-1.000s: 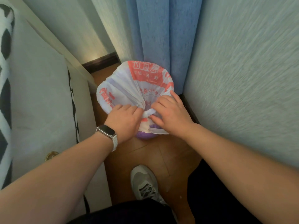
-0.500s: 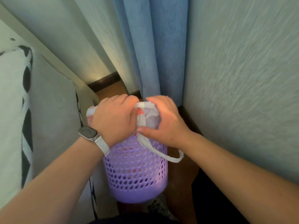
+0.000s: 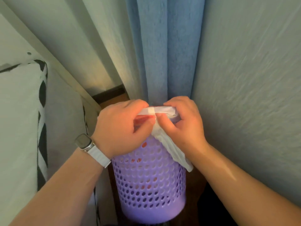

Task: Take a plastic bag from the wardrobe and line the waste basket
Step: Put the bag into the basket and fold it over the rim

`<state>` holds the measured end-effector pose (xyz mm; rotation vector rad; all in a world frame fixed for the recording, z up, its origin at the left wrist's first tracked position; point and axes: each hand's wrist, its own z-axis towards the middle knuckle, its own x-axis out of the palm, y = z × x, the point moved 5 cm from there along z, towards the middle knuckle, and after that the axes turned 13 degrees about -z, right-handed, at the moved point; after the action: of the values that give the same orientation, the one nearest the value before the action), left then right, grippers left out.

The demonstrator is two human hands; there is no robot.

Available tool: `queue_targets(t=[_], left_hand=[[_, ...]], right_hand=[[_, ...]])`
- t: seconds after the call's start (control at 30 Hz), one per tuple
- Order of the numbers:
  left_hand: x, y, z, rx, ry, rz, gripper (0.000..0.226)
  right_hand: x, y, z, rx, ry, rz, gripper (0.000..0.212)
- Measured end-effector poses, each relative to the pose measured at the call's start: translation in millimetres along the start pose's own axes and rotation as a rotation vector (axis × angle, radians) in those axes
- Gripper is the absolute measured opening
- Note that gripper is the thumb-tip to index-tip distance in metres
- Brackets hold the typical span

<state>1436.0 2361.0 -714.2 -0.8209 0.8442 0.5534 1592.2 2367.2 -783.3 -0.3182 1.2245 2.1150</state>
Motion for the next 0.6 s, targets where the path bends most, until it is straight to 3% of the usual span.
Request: queue_targets(t=[0.23, 0.43, 0.6], left_hand=[[1.7, 19.0, 1.2, -0.037, -0.056, 0.126, 0.031], [-1.6, 27.0, 1.9, -0.006, -0.092, 0.037, 0.028], [-2.6, 24.2, 1.3, -0.034, -0.18, -0.026, 0.03]], right_hand=[[24.7, -0.4, 12.9, 0.033, 0.123, 0.028, 0.022], [19.2, -13.6, 20.5, -0.064, 0.18, 0.134, 0.042], [16.9, -29.7, 19.0, 0.106, 0.157, 0.182, 0.03]])
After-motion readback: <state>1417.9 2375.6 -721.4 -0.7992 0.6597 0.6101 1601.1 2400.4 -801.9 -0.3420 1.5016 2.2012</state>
